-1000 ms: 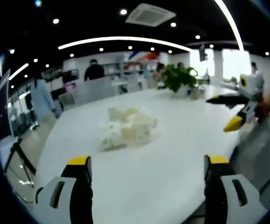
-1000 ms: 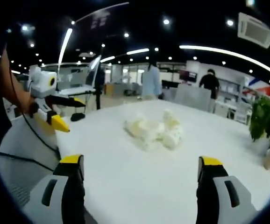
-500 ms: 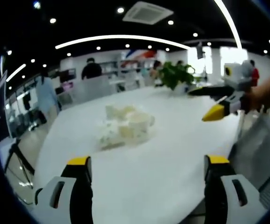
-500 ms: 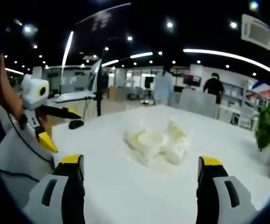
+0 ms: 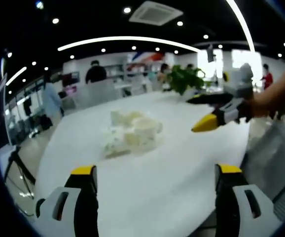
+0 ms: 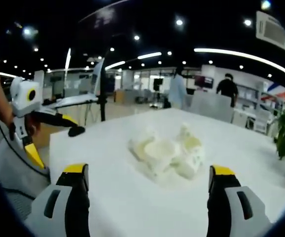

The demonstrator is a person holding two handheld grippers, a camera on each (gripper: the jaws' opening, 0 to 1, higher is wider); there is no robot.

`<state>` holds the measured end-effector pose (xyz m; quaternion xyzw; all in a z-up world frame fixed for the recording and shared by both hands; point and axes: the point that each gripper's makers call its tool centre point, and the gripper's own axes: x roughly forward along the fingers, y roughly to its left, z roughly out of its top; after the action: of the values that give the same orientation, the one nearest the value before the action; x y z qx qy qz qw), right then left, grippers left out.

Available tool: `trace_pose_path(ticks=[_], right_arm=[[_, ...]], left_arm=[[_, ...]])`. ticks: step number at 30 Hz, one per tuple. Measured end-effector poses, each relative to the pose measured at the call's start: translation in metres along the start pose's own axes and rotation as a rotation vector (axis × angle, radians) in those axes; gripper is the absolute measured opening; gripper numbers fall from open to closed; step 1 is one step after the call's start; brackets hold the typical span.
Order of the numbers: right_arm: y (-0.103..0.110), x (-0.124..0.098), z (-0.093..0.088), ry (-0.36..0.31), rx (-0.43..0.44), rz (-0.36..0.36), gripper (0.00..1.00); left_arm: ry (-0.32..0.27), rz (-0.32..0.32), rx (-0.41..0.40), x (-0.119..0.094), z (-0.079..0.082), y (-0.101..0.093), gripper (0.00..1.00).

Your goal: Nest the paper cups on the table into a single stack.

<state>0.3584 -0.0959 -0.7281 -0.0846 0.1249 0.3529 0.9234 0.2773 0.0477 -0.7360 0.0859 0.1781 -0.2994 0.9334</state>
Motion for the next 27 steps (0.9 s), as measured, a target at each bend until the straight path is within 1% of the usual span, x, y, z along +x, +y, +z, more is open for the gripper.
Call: trace_pose_path(ticks=[7,12,16,27], right_arm=[[-0.009,0.014,0.0,0.002,0.017,-0.013,0.99],[-0.01,0.027,0.007,-0.005,0.014,-0.008,0.99],[-0.013,0.035,0.01,-0.008,0.028,-0.009,0.98],[-0.017,0.063,0.019,-0.008,0.008,0.0,0.97]], left_arm=[[0.004,0.004,-0.001,0.0,0.0,0.0,0.99],[0.005,0.003,0.002,0.0,0.0,-0.001,0.98],[0.008,0.0,0.001,0.001,-0.001,-0.002,0.99],[0.014,-0.002,0.017,0.001,-0.001,-0.004,1.0]])
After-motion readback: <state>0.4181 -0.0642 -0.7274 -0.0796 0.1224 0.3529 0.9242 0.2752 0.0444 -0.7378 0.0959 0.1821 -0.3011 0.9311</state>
